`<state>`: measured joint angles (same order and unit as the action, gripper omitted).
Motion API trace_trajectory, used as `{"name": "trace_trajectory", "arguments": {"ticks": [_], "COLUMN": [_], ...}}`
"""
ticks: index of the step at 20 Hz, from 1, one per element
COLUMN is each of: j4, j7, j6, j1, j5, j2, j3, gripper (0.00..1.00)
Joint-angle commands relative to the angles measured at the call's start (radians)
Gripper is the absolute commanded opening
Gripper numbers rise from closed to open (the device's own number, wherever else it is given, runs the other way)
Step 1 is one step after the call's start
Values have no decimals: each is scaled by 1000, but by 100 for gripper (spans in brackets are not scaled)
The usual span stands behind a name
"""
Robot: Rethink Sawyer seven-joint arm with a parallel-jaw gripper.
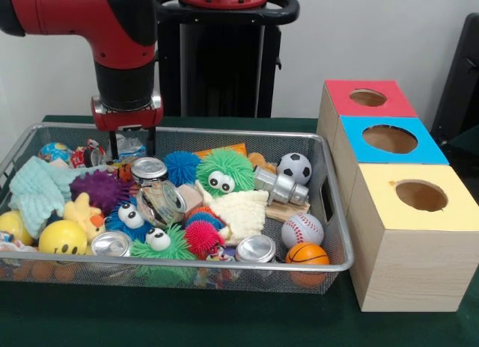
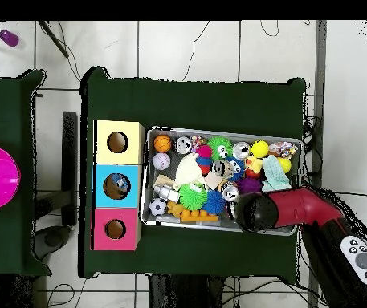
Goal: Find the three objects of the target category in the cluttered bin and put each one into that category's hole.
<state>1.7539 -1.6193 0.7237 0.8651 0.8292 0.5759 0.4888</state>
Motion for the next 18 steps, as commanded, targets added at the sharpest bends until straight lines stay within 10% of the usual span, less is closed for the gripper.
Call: {"name": "trace_trajectory", "arguments": {"ticks": [1, 18], "j4": [0, -1], "j7": [-45, -26], "j6": [-85, -132], "j1": [-18, -52], "j5": [40, 27], "j2": [-34, -58], "j3": [-50, -91], "gripper": [100, 100]}}
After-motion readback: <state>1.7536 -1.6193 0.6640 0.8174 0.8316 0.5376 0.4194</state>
